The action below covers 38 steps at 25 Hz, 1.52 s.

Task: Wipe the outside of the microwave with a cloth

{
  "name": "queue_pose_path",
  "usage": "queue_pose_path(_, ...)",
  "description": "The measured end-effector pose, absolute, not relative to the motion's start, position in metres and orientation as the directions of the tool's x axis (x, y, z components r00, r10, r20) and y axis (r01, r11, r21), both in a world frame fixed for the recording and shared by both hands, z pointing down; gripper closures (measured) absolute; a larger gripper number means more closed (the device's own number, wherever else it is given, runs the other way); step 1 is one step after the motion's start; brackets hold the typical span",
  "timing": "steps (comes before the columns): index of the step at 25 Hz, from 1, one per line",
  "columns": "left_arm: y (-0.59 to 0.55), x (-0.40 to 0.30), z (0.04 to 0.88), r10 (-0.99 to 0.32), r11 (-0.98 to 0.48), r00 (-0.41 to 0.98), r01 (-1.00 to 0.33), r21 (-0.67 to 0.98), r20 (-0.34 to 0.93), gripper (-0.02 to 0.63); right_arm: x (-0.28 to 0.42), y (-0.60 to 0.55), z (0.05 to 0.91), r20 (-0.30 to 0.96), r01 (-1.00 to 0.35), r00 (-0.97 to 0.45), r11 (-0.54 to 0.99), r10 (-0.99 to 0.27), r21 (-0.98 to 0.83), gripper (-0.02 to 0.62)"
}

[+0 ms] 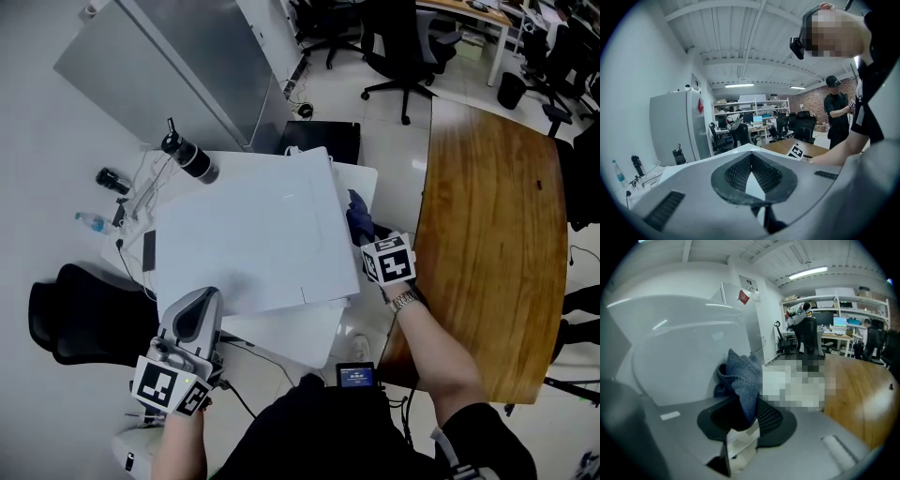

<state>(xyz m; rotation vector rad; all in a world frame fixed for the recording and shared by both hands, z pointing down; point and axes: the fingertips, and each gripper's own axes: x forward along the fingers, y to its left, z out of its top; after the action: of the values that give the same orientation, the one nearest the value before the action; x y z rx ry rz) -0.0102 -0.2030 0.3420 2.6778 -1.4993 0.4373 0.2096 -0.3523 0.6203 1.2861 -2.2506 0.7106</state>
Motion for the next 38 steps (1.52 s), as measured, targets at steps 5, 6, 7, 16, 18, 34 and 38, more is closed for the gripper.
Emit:
queue_pose_path(5, -0.203, -0.012, 0.346, -0.834, -0.519, 0.484, -0.851, -0.079, 0.264, 0.601, 0.209, -0.35, 0.647, 0.642, -0.878, -0.458, 0.427, -0.615, -0.217, 0.495)
queue_pose_path(6, -0.203, -0.012, 0.347, -0.834, -0.518, 0.484, -0.852, -0.075, 0.264, 0.601, 0.21, -0.348, 0.651, 0.649, -0.878, -0.457, 0.425, -0.609, -0.219, 0.495)
queue_pose_path(7, -0.203, -0.01, 0.347, -0.834, -0.517, 0.484, -0.853, -0.072, 0.264, 0.601, 0.21, -0.347, 0.655, 0.655, -0.879, -0.455, 0.423, -0.603, -0.221, 0.495)
queue_pose_path(16, -0.203, -0.003, 0.35, -0.826, -0.526, 0.495, -0.849, -0.055, 0.269, 0.601, 0.212, -0.34, 0.686, 0.717, -0.883, -0.432, 0.417, -0.546, -0.215, 0.495)
queue_pose_path(18, -0.202, -0.004, 0.35, -0.827, -0.525, 0.494, -0.85, -0.054, 0.268, 0.601, 0.215, -0.338, 0.689, 0.727, -0.886, -0.424, 0.415, -0.54, -0.208, 0.495)
queue_pose_path(34, -0.174, -0.024, 0.348, -0.825, -0.538, 0.527, -0.843, 0.004, 0.203, 0.601, 0.243, -0.305, 0.658, 0.732, -0.926, -0.329, 0.357, -0.597, -0.124, 0.495)
queue_pose_path(38, -0.159, -0.031, 0.346, -0.815, -0.558, 0.551, -0.83, 0.012, 0.179, 0.601, 0.255, -0.279, 0.64, 0.726, -0.942, -0.285, 0.322, -0.626, -0.092, 0.495)
